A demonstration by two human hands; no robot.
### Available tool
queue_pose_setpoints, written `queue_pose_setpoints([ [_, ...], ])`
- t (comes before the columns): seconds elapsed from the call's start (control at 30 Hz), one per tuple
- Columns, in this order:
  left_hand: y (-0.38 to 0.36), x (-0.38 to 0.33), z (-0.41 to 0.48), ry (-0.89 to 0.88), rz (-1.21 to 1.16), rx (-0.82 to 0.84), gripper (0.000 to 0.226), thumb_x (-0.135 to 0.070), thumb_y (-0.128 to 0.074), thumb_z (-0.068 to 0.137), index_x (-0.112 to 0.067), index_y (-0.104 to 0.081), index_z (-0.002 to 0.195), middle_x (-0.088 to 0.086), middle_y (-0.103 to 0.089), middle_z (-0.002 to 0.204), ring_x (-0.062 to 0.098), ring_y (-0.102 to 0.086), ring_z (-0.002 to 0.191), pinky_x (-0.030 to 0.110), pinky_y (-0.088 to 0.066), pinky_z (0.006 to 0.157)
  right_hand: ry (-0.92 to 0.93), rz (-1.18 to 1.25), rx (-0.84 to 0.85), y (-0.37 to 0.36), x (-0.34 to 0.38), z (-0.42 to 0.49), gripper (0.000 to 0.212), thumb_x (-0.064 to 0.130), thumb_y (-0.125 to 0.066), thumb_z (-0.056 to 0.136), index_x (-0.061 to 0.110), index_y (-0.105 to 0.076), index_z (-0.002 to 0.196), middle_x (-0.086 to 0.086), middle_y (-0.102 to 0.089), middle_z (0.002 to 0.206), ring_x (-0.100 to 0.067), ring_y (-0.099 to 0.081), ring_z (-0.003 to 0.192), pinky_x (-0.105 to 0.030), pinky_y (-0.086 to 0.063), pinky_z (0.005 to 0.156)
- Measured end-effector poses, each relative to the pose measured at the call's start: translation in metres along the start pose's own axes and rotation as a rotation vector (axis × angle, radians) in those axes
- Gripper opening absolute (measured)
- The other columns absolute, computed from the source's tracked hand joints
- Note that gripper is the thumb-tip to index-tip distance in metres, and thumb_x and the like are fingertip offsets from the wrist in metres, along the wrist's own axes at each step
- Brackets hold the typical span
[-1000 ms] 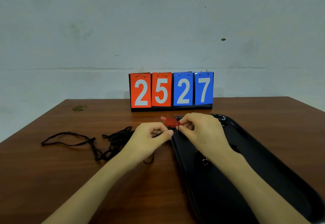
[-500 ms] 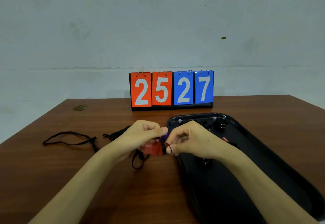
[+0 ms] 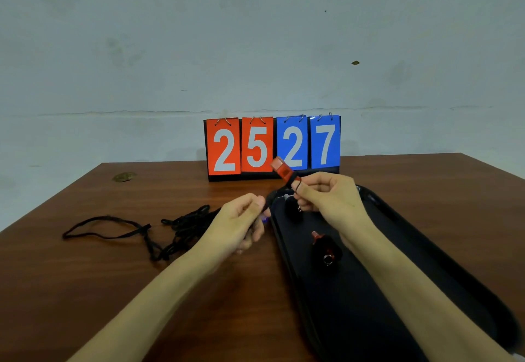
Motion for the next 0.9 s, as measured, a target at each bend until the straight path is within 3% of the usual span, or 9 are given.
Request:
queue_pose_setpoints([
  [0.1, -0.006, -0.003, -0.001, -0.085, 0.196, -0.004, 0.017, -0.023, -0.049, 0.095, -0.012, -0.061, 0.096, -0.002, -0.051, 0.05, 0.004, -0.038, 0.035, 0.014, -0.031, 0.038, 0.032, -0.113, -0.095, 0.004, -0.005, 0.002, 0.008, 0.016, -0.067, 0.083, 0.013, -0.068, 0.091, 0.0, -0.069, 0.076, -0.009, -0.065, 0.069, -0.021, -0.055, 0.068],
  [0.17, -0.009, -0.003, -0.002, -0.147, 0.281, -0.011, 0.013, -0.025, -0.055, 0.092, -0.017, -0.064, 0.098, -0.005, -0.057, 0.053, 0.001, -0.048, 0.044, 0.011, -0.04, 0.049, 0.106, -0.306, -0.143, 0.005, -0.007, 0.001, 0.007, 0.02, -0.067, 0.083, 0.018, -0.068, 0.09, 0.003, -0.069, 0.078, -0.007, -0.064, 0.073, -0.023, -0.053, 0.074],
  [0.23, -0.007, -0.001, -0.002, -0.182, 0.345, -0.046, 0.01, -0.029, -0.061, 0.088, -0.024, -0.067, 0.095, -0.004, -0.066, 0.07, 0.002, -0.06, 0.062, 0.015, -0.048, 0.064, 0.184, -0.507, -0.151, 0.001, -0.006, -0.001, 0.007, 0.023, -0.066, 0.085, 0.02, -0.067, 0.091, 0.007, -0.066, 0.08, -0.004, -0.06, 0.075, -0.022, -0.05, 0.075],
  [0.33, -0.001, -0.006, -0.003, -0.212, 0.425, -0.1, 0.005, -0.027, -0.064, 0.085, -0.026, -0.069, 0.086, -0.007, -0.069, 0.083, 0.0, -0.062, 0.081, 0.01, -0.045, 0.075, 0.25, -0.714, -0.086, -0.005, -0.004, -0.003, 0.007, 0.025, -0.063, 0.087, 0.021, -0.064, 0.093, 0.009, -0.062, 0.081, -0.003, -0.056, 0.075, -0.018, -0.045, 0.072],
  [0.47, 0.007, -0.012, -0.004, -0.196, 0.408, -0.139, 0.007, -0.027, -0.063, 0.085, -0.025, -0.069, 0.082, -0.01, -0.069, 0.082, -0.001, -0.061, 0.081, 0.015, -0.046, 0.076, 0.246, -0.904, 0.057, -0.012, -0.007, -0.001, 0.01, 0.026, -0.062, 0.088, 0.023, -0.063, 0.097, 0.009, -0.061, 0.086, -0.007, -0.057, 0.082, -0.021, -0.049, 0.078],
  [0.57, 0.011, -0.012, -0.003, -0.199, 0.403, -0.144, 0.011, -0.03, -0.061, 0.086, -0.025, -0.069, 0.081, -0.008, -0.069, 0.079, 0.0, -0.061, 0.08, 0.018, -0.045, 0.076, 0.256, -0.919, 0.23, -0.021, -0.009, -0.004, 0.009, 0.024, -0.063, 0.087, 0.023, -0.064, 0.096, 0.01, -0.06, 0.085, -0.006, -0.057, 0.083, -0.025, -0.05, 0.082],
  [0.67, 0.01, -0.011, -0.004, -0.195, 0.414, -0.141, 0.014, -0.031, -0.06, 0.087, -0.025, -0.068, 0.078, -0.008, -0.067, 0.075, 0.0, -0.061, 0.076, 0.018, -0.045, 0.073, 0.314, -0.912, 0.4, -0.031, -0.009, -0.01, 0.011, 0.023, -0.066, 0.085, 0.02, -0.067, 0.096, 0.012, -0.058, 0.084, -0.002, -0.054, 0.078, -0.016, -0.044, 0.074],
  [0.8, 0.015, -0.012, -0.001, -0.167, 0.435, -0.173, 0.015, -0.033, -0.058, 0.087, -0.027, -0.064, 0.075, -0.01, -0.065, 0.075, -0.002, -0.059, 0.075, 0.015, -0.044, 0.069, 0.301, -0.716, 0.497, -0.033, -0.005, -0.015, 0.009, 0.018, -0.071, 0.081, 0.017, -0.069, 0.089, 0.013, -0.06, 0.075, 0.003, -0.056, 0.067, -0.009, -0.043, 0.061],
  [0.9, 0.02, -0.013, 0.0, -0.128, 0.366, -0.181, 0.015, -0.031, -0.061, 0.086, -0.022, -0.066, 0.075, -0.005, -0.067, 0.079, -0.002, -0.06, 0.075, 0.008, -0.046, 0.063, 0.279, -0.572, 0.551, -0.033, -0.003, -0.017, 0.006, 0.016, -0.071, 0.08, 0.017, -0.069, 0.086, 0.01, -0.064, 0.075, 0.007, -0.058, 0.068, -0.009, -0.046, 0.064],
])
Point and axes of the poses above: each hand's wrist, its own z-axis towards the middle knuckle, its own y-axis out of the back of the hand, x = y × z, the point moved 5 cm from there along z, towards the middle knuckle
